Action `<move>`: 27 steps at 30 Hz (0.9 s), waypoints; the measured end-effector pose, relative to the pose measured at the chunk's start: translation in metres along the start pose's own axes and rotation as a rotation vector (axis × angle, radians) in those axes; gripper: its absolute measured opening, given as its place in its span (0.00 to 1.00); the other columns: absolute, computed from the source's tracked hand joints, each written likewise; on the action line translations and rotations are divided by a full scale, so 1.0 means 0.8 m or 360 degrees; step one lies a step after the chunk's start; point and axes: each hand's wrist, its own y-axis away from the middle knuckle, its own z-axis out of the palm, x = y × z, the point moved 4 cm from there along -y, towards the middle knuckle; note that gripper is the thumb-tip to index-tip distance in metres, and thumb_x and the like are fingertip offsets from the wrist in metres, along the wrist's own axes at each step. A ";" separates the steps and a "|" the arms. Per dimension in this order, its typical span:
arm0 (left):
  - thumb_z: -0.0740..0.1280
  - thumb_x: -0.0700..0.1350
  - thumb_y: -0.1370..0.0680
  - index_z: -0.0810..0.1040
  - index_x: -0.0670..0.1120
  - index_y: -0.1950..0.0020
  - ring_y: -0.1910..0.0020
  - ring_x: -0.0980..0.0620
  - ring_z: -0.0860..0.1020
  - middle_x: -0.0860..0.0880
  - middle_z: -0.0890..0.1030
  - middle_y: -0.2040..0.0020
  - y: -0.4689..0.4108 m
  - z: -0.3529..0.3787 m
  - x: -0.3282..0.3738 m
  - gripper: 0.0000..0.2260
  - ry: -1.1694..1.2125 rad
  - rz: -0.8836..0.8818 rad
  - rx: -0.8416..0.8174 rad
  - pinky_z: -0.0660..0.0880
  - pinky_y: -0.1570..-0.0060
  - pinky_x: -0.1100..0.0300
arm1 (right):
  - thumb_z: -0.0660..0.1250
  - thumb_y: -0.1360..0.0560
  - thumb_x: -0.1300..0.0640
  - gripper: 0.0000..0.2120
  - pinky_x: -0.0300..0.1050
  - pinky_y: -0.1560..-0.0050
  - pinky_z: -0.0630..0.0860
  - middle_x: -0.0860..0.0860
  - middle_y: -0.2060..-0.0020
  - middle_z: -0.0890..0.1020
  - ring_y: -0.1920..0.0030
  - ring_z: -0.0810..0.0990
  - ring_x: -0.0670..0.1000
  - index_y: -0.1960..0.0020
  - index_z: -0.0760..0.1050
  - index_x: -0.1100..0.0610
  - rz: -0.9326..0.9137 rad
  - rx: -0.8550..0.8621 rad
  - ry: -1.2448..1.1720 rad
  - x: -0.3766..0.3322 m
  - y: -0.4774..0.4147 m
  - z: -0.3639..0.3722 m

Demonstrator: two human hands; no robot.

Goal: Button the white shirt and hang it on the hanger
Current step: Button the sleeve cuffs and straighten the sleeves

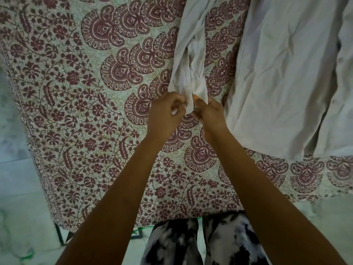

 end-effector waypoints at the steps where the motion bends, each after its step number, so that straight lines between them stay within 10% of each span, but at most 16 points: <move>1: 0.68 0.40 0.27 0.79 0.42 0.53 0.60 0.55 0.78 0.47 0.81 0.54 -0.001 0.000 0.000 0.05 0.0046 -0.0029 0.0006 0.77 0.58 0.62 | 0.63 0.23 0.62 0.06 0.34 0.64 0.77 0.45 0.73 0.81 0.69 0.79 0.41 0.56 0.77 0.57 -0.0005 0.0004 0.0003 -0.001 0.000 -0.001; 21: 0.72 0.37 0.29 0.77 0.43 0.54 0.66 0.69 0.74 0.57 0.77 0.63 -0.012 -0.012 0.007 0.07 0.0330 -0.0438 0.0229 0.72 0.64 0.74 | 0.62 0.25 0.70 0.15 0.37 0.63 0.79 0.55 0.50 0.77 0.53 0.80 0.50 0.45 0.62 0.57 -0.0262 0.0072 -0.0003 -0.015 0.007 -0.004; 27: 0.70 0.35 0.28 0.80 0.43 0.45 0.57 0.56 0.80 0.51 0.81 0.56 -0.005 -0.006 0.012 0.12 0.0589 -0.0485 0.0157 0.78 0.53 0.61 | 0.62 0.27 0.64 0.08 0.45 0.55 0.80 0.53 0.48 0.78 0.48 0.79 0.51 0.51 0.72 0.54 -0.0656 0.0014 0.0500 -0.017 0.002 -0.006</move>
